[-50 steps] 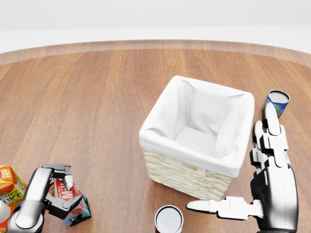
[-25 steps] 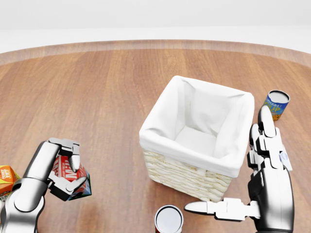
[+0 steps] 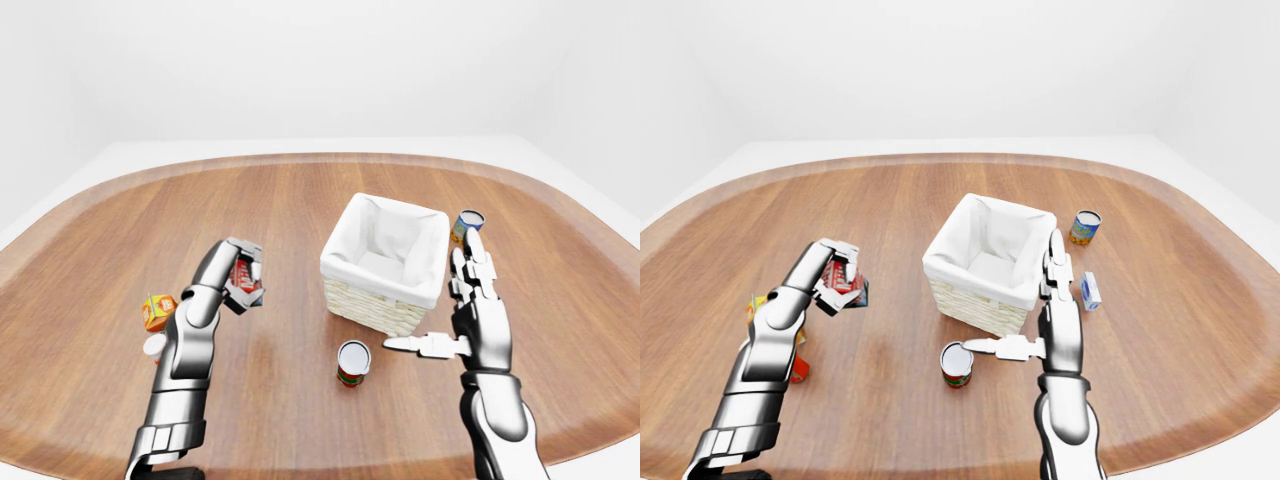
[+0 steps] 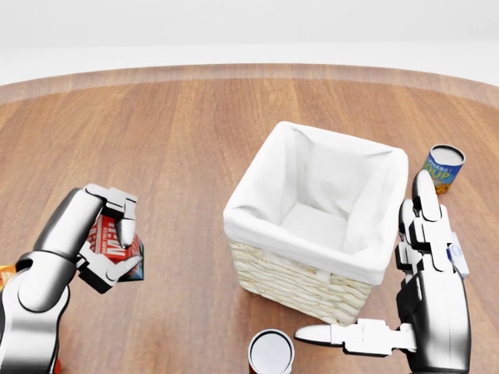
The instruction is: Pick the milk and place it in the basket.
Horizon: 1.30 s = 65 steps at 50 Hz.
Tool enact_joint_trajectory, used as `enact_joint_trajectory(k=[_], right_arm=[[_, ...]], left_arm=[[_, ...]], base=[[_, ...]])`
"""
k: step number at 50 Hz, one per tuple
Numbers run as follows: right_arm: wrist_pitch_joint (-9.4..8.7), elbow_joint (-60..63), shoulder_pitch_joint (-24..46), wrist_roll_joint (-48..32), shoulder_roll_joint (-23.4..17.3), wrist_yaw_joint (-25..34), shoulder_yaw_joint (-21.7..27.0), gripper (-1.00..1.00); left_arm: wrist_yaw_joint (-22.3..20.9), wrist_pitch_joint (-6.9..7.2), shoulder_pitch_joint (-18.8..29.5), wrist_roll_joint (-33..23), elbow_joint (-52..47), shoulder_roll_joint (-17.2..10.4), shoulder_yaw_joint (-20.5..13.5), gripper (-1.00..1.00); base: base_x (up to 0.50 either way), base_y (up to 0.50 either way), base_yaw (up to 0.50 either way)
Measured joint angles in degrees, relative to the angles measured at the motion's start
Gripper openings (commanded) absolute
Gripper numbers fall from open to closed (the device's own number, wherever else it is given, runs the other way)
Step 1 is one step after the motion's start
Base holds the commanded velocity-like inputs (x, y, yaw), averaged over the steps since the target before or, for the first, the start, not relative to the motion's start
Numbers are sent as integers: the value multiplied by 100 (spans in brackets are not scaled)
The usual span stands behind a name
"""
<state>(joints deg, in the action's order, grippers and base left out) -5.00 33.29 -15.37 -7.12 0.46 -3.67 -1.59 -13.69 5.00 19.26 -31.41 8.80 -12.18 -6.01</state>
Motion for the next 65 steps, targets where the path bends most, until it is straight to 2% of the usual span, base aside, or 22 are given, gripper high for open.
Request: enact_joint_trajectory(k=[30, 50, 65], right_arm=[[0, -60, 18, -6, -6, -8, -8, 100], [0, -82, 16, -26, -7, -17, -27, 100], [8, -91, -2, -65, -16, -33, -84, 100]], left_arm=[[-444, 0, 1331, -165, 407, -323, 19, -100], [-501, 0, 1928, -306, 727, -274, 158, -100], [-531, 0, 2159, -418, 856, -147, 269, -100]], base=[[0, 0, 0], [0, 0, 0], [0, 0, 0]])
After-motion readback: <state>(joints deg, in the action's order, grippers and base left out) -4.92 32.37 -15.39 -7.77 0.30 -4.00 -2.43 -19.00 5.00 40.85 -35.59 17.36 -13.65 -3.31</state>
